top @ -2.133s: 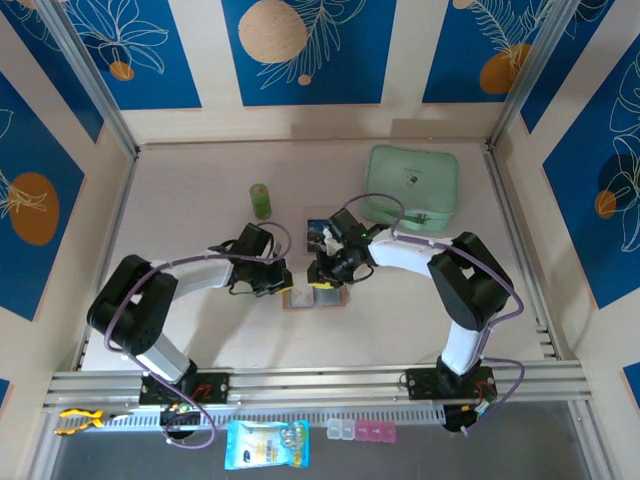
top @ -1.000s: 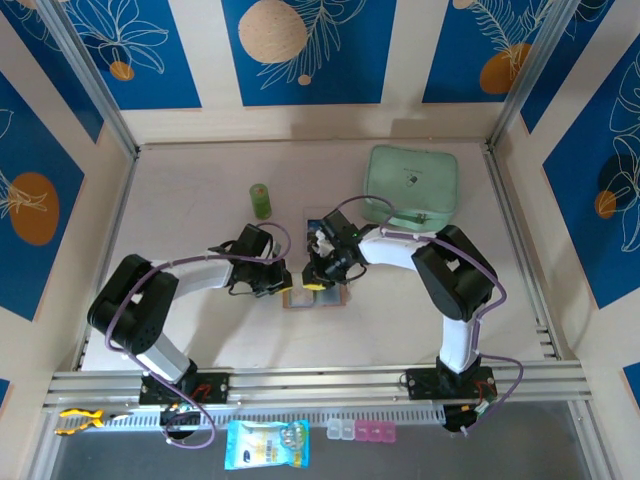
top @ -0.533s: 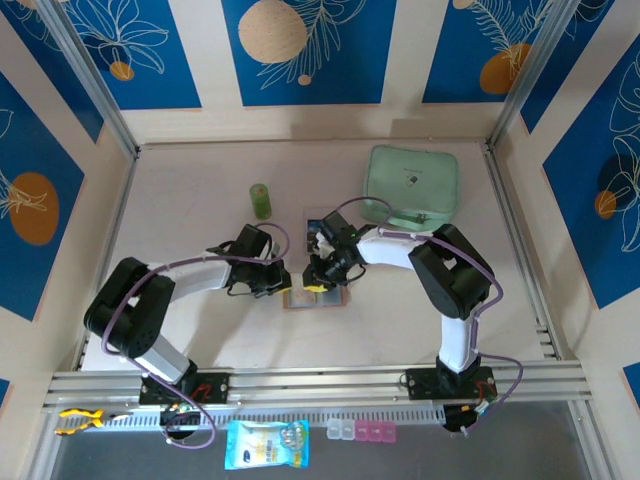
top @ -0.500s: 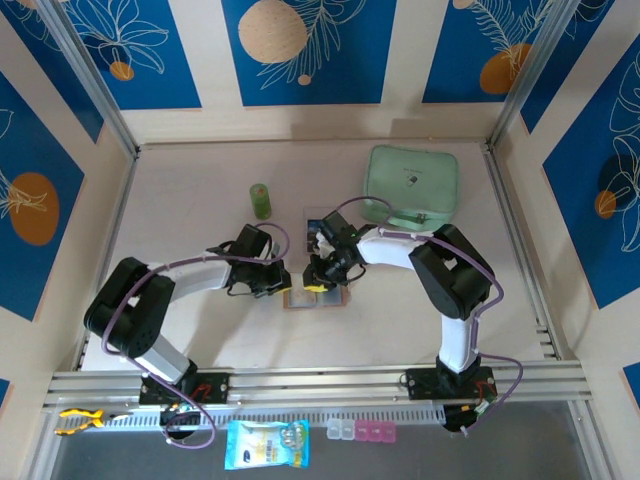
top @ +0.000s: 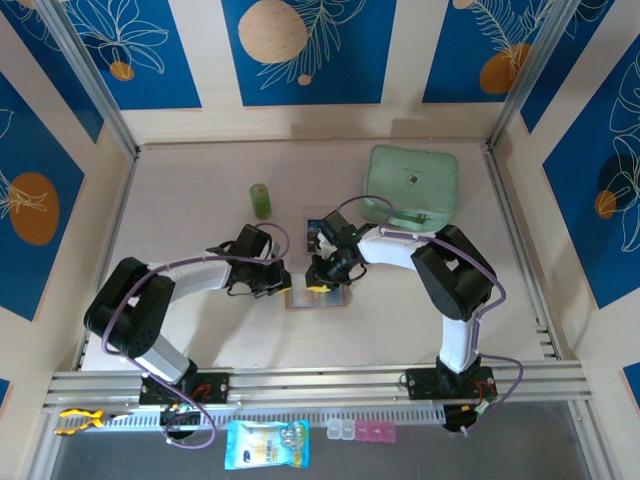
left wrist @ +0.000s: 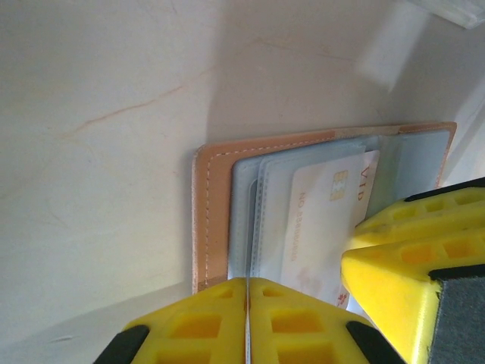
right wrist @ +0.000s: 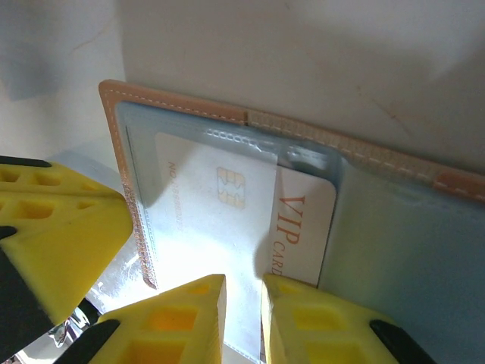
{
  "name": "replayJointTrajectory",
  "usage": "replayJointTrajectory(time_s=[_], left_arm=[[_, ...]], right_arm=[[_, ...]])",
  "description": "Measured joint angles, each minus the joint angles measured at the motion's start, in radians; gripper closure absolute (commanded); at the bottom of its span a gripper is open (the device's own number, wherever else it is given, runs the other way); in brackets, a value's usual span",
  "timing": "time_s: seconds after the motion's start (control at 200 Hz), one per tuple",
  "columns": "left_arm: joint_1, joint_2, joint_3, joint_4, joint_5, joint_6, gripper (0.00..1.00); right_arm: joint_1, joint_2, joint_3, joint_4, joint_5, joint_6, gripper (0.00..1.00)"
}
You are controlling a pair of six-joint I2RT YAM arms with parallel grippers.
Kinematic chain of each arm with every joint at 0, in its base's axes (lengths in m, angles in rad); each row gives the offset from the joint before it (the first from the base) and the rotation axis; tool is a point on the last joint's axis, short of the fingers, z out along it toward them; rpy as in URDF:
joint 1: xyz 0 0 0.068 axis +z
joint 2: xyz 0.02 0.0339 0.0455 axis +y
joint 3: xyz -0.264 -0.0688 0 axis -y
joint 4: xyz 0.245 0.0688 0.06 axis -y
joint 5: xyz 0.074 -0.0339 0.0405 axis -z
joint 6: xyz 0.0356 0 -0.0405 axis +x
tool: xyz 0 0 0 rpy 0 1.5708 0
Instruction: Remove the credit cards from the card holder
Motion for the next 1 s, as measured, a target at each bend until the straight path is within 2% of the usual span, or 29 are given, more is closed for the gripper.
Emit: replayJointTrajectory(time_s=[1.0], left_arm=[[-0.032, 0.031, 0.008, 0.012, 0.026, 0.027, 0.94]], right_arm=[[0.013, 0.003, 0.052, -0.042, 0.0, -0.015, 0.73]])
